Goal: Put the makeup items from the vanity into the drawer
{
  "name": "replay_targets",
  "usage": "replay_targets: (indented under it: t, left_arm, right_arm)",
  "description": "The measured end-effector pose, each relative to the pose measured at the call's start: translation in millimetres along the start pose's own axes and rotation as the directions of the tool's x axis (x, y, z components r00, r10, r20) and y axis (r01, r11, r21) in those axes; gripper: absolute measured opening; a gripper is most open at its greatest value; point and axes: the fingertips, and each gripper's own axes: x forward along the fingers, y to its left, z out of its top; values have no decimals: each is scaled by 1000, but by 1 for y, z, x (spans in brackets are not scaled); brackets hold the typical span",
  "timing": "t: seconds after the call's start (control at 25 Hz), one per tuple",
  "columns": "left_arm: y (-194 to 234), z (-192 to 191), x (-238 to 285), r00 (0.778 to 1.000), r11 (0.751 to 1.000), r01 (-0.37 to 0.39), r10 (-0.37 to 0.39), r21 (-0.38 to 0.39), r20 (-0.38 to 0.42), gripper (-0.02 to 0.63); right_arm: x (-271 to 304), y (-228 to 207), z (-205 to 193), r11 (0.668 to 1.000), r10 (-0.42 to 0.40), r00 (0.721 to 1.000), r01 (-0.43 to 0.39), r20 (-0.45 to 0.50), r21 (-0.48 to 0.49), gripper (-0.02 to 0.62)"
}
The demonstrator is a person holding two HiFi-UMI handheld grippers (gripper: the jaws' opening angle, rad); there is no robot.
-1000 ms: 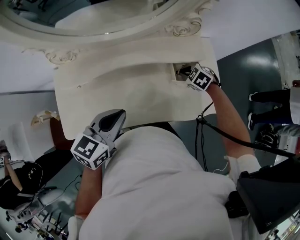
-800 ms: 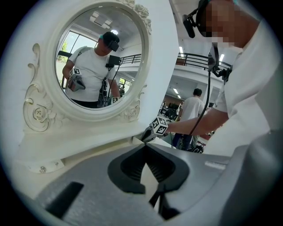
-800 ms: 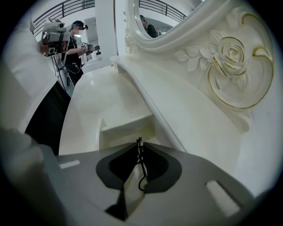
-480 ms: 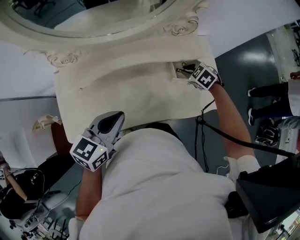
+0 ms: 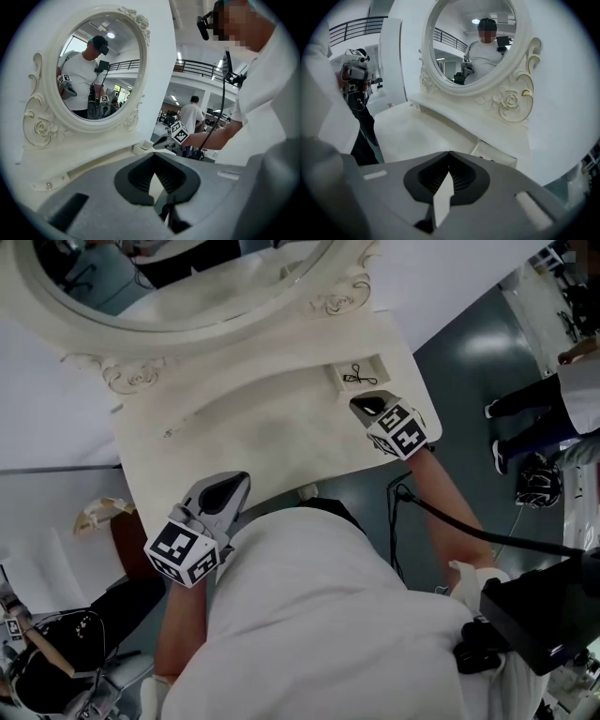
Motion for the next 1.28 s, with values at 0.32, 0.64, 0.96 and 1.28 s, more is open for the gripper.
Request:
replay_targets:
  t: [0.32,0.64,0.96,1.28]
  left_arm:
    - [-12,-19,-34,997,996,81,-81,31,-7,-2]
    - [-34,-49,-66,987,985,160,-158,68,-40,-2]
    - [-57,-82,-91,973,970,227,-222,91,-64,-2]
    - [-68,-97,-106,965,960,260,-255,101,-64,-2]
  right_arm:
    - [-30,120,13,992,34,992,-48,124,113,2]
    - [-54,213,8,982,1,983,-36,184,188,0]
    - [-68,286,3,976,-29,977,-18,212,215,0]
    - [-72,325,7,977,-32,974,-17,225,211,0]
